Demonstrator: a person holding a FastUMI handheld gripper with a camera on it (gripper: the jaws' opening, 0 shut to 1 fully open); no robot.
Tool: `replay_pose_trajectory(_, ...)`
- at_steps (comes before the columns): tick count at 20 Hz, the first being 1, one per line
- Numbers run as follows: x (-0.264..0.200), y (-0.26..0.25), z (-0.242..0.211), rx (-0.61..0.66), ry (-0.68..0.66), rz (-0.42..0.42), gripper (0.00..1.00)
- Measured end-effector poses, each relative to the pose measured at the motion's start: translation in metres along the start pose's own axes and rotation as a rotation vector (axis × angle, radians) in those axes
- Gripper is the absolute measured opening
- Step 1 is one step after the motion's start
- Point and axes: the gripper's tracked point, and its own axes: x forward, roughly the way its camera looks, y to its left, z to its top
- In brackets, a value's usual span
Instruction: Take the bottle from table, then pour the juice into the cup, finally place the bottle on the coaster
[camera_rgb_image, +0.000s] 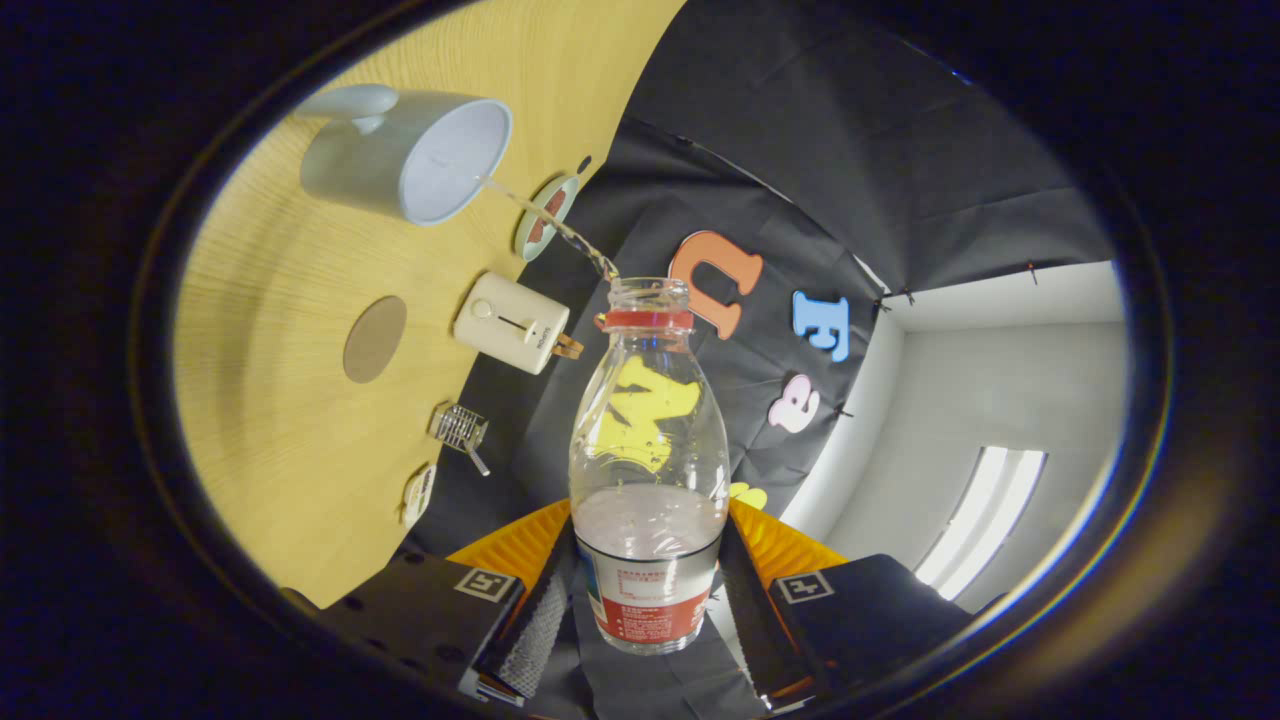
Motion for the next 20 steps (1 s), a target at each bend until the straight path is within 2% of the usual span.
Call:
replay_pose_trajectory(7, -0.001, -0.009, 0.014, -0.087, -0.031, -0.047, 0.79)
replay_pose_trajectory(11, -0.001, -0.027, 0.016, -0.126, -0.039, -0.101, 0.79)
replay_pose_trajectory(20, -0.002, -0.057, 0.01, -0.152, -0.047, -0.168, 0.8)
